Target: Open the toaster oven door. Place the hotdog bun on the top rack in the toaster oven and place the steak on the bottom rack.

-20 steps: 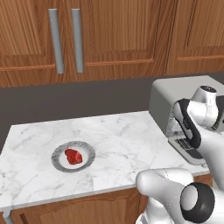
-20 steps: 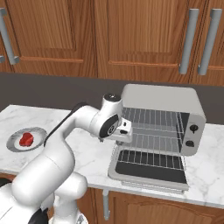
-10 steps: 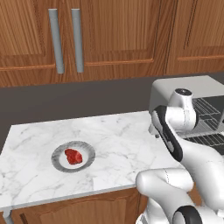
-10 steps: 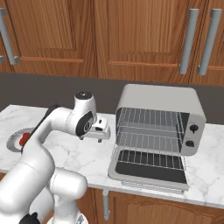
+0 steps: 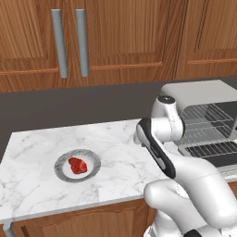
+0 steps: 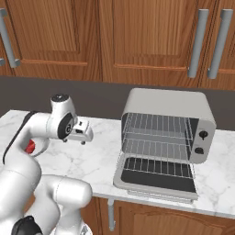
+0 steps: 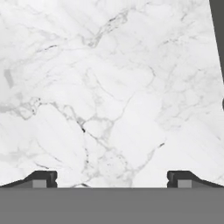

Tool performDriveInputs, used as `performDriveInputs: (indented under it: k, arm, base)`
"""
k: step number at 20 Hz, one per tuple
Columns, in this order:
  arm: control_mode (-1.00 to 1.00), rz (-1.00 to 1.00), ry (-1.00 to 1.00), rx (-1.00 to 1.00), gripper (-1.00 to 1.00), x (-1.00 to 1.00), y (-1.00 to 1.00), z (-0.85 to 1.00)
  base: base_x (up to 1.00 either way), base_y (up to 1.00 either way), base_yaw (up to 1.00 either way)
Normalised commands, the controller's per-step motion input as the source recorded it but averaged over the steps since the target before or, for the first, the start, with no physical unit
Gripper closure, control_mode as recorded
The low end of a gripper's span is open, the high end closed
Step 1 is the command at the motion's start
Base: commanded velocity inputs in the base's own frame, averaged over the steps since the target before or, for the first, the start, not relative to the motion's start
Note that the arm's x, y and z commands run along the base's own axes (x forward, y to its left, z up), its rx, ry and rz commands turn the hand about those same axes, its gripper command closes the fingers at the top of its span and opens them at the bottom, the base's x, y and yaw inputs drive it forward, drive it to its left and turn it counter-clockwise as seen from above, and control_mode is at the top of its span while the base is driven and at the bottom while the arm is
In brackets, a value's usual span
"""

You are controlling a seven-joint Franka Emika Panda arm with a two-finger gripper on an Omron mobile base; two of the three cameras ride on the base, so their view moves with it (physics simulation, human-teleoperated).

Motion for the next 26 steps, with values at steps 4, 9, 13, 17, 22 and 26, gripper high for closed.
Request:
performDriveInputs:
  k: [4, 9, 13, 17, 22, 26]
  arm:
    - [-1.00, 0.00, -0.05, 0.00, -1.00, 0.01, 0.85, 0.03]
    - [-1.00, 0.00, -0.01, 0.00, -1.00, 0.09, 0.90, 0.00]
    - [-1.00, 0.00, 0.00, 0.00, -1.00, 0.10, 0.88, 0.00]
    - [-1.00, 0.00, 0.00, 0.00, -1.00, 0.13, 0.81, 0.00]
    - [-1.00, 0.00, -0.04, 0.00, -1.00, 0.01, 0.77, -0.06]
    - [-1.00, 0.00, -0.04, 0.00, -1.00, 0.12, 0.71, -0.12]
  base:
    - [0.00, 0.00, 0.00]
    - [0.00, 0.00, 0.00]
    - [0.00, 0.00, 0.00]
    - [0.00, 0.00, 0.00]
    - [0.00, 0.00, 0.00]
    - [0.00, 0.00, 0.00]
